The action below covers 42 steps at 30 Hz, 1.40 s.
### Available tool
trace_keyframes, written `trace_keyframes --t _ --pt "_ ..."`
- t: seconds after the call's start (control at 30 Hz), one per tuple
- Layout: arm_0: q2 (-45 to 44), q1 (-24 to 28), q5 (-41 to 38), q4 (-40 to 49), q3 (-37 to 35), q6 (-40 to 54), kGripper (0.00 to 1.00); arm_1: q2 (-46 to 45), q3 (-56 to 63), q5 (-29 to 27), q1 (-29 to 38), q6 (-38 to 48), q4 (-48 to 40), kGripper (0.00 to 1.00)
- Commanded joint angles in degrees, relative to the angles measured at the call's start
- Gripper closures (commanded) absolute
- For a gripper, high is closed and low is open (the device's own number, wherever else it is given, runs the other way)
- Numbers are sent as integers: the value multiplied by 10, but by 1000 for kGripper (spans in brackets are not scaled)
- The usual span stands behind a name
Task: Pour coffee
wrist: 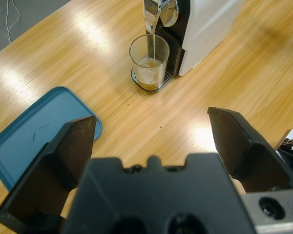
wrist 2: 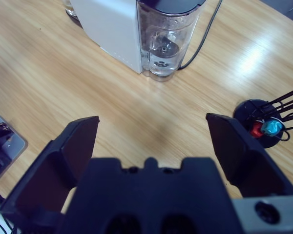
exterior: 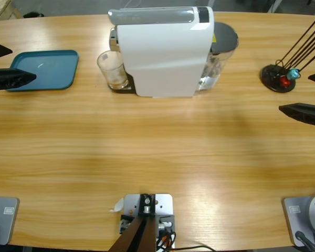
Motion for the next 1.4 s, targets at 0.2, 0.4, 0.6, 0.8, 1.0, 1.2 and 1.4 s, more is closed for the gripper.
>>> trace_keyframes --t 0.2,0.4,0.6,0.8,1.0,1.2,1.4 --pt "-3 3 7 6 17 -8 0 13 -4 6 3 2 8 0" --pt "2 3 7 5 13 -8 0 9 -2 7 3 2 7 0" --pt "0 5 8 5 14 -8 0 12 -3 7 3 2 8 0" --pt "0 5 7 6 14 -8 0 13 -3 8 3 2 8 0" --pt "1 6 8 5 12 -8 0 14 -4 7 3 2 8 0" --pt "2 6 7 5 9 -6 0 13 -3 7 3 2 8 0" --pt "13 7 2 6 13 1 0 13 -3 8 3 1 8 0"
